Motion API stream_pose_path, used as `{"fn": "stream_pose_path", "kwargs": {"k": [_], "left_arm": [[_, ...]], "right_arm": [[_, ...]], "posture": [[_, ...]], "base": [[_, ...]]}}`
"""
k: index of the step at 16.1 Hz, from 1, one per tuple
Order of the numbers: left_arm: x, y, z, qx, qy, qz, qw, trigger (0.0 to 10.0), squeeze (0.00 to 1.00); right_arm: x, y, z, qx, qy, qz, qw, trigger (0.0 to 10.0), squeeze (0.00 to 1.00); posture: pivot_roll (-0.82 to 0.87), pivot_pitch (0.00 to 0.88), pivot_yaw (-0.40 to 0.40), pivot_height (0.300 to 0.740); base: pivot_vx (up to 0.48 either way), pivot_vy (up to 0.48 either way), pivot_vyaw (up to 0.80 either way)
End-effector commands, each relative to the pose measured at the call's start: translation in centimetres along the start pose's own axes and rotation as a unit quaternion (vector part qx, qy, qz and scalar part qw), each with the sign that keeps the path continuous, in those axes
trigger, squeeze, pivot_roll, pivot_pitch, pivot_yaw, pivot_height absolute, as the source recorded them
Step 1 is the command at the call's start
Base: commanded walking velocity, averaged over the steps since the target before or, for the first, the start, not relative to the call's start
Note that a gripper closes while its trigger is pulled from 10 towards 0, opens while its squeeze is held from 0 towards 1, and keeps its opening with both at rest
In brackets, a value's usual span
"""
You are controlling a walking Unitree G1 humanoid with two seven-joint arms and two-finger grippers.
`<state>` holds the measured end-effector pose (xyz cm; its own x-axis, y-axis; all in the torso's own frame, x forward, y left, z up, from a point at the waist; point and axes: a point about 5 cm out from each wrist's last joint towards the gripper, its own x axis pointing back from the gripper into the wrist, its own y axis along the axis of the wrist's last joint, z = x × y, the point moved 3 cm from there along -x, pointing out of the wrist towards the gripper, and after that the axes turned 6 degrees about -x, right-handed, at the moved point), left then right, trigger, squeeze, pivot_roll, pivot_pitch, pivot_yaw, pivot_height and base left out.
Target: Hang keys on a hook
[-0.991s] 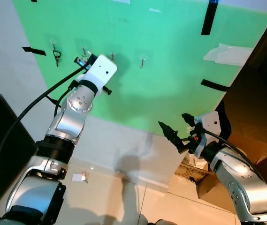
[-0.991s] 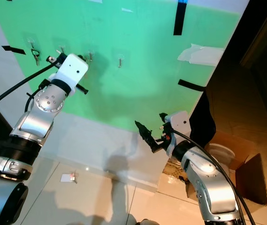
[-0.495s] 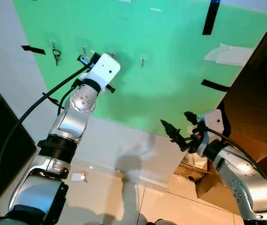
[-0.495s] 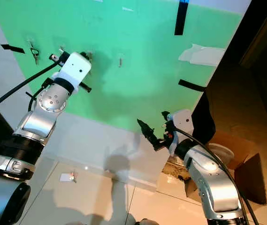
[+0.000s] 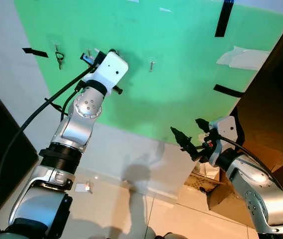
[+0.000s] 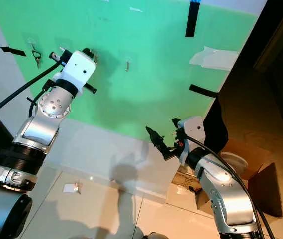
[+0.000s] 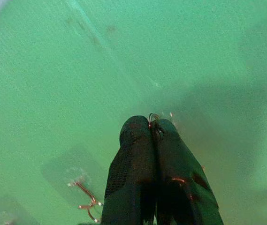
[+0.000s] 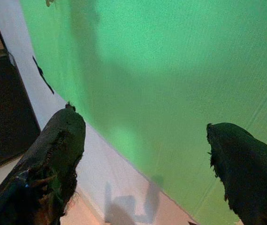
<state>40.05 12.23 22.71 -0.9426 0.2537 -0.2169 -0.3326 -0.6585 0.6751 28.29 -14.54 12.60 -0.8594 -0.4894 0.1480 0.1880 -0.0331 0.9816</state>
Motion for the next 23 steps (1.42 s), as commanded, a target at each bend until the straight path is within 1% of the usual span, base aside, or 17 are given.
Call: {"fn": "stream_pose_path", "kwargs": {"k": [1, 4, 6, 11, 16, 18, 21, 23], "left_arm": [[-0.3, 0.0, -0.2, 0.002, -0.007, 0.005, 1.000, 10.0, 0.00], [-0.4, -0.8, -0.4, 0.000, -0.017, 0.019, 1.000, 10.0, 0.00], [-0.7, -0.9, -0.3, -0.005, -0.021, 0.020, 1.000, 10.0, 0.00], [-1.4, 0.3, -0.3, -0.015, -0.024, -0.003, 1.000, 10.0, 0.00], [-1.6, 0.7, -1.1, -0.012, -0.042, -0.012, 0.999, 10.0, 0.00], [-1.5, 0.7, -1.6, -0.023, -0.057, -0.013, 0.998, 10.0, 0.00], [-0.8, -0.6, -1.9, -0.037, -0.061, 0.014, 0.997, 10.0, 0.00], [-0.6, -0.4, -2.0, -0.069, -0.070, 0.000, 0.995, 10.0, 0.00]], "right_arm": [[0.1, 0.6, 0.0, 0.004, 0.002, -0.007, 1.000, 10.0, 0.00], [0.1, 0.5, 0.0, 0.005, 0.001, -0.007, 1.000, 10.0, 0.00], [0.1, 0.6, -0.1, 0.006, -0.002, -0.008, 1.000, 10.0, 0.00], [0.3, 0.9, -0.4, 0.008, -0.006, -0.011, 1.000, 10.0, 0.00], [0.2, 0.7, -0.2, 0.005, -0.004, -0.009, 1.000, 10.0, 0.00], [0.3, 0.6, -0.2, 0.006, -0.004, -0.007, 1.000, 10.0, 0.00], [0.3, 0.5, -0.2, 0.006, -0.007, -0.005, 1.000, 10.0, 0.00], [0.2, 0.5, -0.2, 0.006, -0.007, -0.005, 1.000, 10.0, 0.00]], "posture": [[-0.12, 0.000, -0.066, 0.740], [-0.12, 0.000, -0.068, 0.740], [-0.12, 0.000, -0.071, 0.740], [-0.12, 0.000, -0.074, 0.740], [-0.12, 0.000, -0.074, 0.740], [-0.12, 0.000, -0.073, 0.740], [-0.12, 0.000, -0.073, 0.740], [-0.12, 0.000, -0.076, 0.740]], "base": [[0.000, 0.000, 0.00], [0.000, 0.000, 0.00], [0.000, 0.000, 0.00], [0.000, 0.000, 0.00], [0.000, 0.000, 0.00], [0.000, 0.000, 0.00], [0.000, 0.000, 0.00], [0.000, 0.000, 0.00]]}}
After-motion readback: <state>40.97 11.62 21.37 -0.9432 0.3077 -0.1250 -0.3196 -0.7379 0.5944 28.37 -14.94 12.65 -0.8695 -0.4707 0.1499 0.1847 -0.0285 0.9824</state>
